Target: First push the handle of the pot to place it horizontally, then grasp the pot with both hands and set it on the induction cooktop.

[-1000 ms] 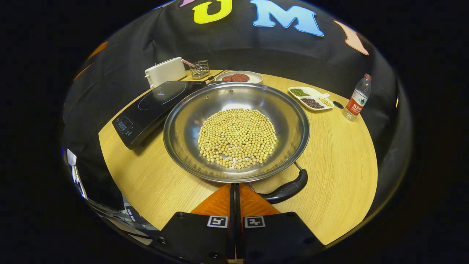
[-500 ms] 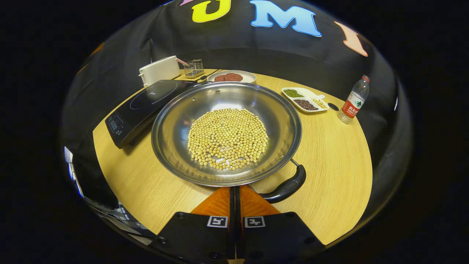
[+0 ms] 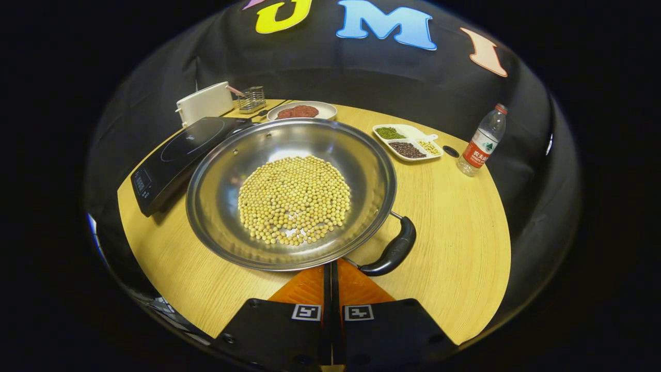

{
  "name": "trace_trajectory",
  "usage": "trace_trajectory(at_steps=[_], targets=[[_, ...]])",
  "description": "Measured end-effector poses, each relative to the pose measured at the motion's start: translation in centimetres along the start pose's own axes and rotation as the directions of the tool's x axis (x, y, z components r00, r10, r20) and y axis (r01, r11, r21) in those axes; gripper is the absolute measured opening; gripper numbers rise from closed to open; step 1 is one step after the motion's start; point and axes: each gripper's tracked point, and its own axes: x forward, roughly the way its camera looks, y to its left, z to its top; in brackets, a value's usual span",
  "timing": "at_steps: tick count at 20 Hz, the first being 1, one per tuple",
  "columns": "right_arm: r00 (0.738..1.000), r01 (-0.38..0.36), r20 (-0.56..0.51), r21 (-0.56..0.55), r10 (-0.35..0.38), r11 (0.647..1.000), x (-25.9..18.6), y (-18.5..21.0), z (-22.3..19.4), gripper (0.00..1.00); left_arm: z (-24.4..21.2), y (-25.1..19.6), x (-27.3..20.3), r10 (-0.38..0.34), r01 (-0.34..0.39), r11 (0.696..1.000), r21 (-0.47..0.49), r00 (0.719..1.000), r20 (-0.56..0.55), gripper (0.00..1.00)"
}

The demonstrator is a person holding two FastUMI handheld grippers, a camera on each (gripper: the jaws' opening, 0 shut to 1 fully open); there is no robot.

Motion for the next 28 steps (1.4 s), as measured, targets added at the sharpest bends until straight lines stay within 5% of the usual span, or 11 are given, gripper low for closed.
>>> trace_trajectory(at_steps=[21, 28], targets=[[0.985, 0.156, 0.054, 0.126, -0.164, 0.98, 4.1, -6.7, 2.8, 0.02, -2.2, -1.3, 0.3, 0.001, 0.001, 1.0, 0.028, 0.999, -0.055, 0.9], [0.987, 0.124, 0.082, 0.128, -0.135, 0.984, 2.0, -6.0, 2.8, 0.07, -3.8, -2.5, 0.9, -0.028, 0.029, 1.0, 0.008, 0.996, -0.084, 0.87]])
